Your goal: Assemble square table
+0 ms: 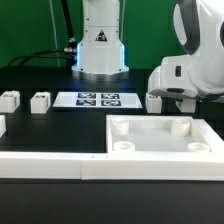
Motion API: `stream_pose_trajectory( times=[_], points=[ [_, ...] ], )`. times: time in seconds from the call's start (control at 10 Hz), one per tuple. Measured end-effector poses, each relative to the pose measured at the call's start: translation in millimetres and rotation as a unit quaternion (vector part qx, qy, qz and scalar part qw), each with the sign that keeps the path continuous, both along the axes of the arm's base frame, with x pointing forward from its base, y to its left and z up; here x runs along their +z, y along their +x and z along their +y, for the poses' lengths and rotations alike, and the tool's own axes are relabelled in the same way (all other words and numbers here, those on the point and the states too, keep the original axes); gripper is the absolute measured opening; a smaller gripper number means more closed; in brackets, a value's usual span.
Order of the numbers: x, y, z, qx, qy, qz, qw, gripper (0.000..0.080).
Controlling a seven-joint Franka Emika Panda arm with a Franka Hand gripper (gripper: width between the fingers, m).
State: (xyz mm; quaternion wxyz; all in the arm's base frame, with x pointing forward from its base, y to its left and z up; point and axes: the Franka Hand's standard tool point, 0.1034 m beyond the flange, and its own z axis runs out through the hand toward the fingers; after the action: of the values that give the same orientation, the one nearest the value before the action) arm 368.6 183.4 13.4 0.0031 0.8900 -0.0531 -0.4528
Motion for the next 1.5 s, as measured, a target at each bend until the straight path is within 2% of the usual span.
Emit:
stream_pose_trajectory(
  times=[0.3, 0.4, 0.6, 0.7, 0.8, 1.0, 1.3, 1.4, 1.5],
  points=[
    [1.2, 1.6, -1.1, -0.001, 0.001, -0.002, 1.000, 0.0291],
    [17.3, 14.7, -11.8, 0.007, 0.016, -0.008, 1.000, 0.0291],
    [64.9, 45.7, -38.4, -0.002, 0.032, -0.041, 0.999, 0.0291],
    [89.2, 58.5, -51.5, -0.011, 0.033, -0.060, 0.998, 0.0292],
    [114.1, 63.5, -62.4, -0.017, 0.032, -0.061, 0.998, 0.0292],
    [116.3, 76.7, -59.9, -0.019, 0.030, -0.136, 0.990, 0.0292],
    [119.0, 82.0, -58.4, -0.022, 0.027, -0.215, 0.976, 0.0292],
    [126.0, 103.6, -62.3, -0.018, 0.037, -0.244, 0.969, 0.0292],
    [143.8, 133.5, -73.0, -0.011, 0.049, -0.277, 0.960, 0.0292]
  ],
)
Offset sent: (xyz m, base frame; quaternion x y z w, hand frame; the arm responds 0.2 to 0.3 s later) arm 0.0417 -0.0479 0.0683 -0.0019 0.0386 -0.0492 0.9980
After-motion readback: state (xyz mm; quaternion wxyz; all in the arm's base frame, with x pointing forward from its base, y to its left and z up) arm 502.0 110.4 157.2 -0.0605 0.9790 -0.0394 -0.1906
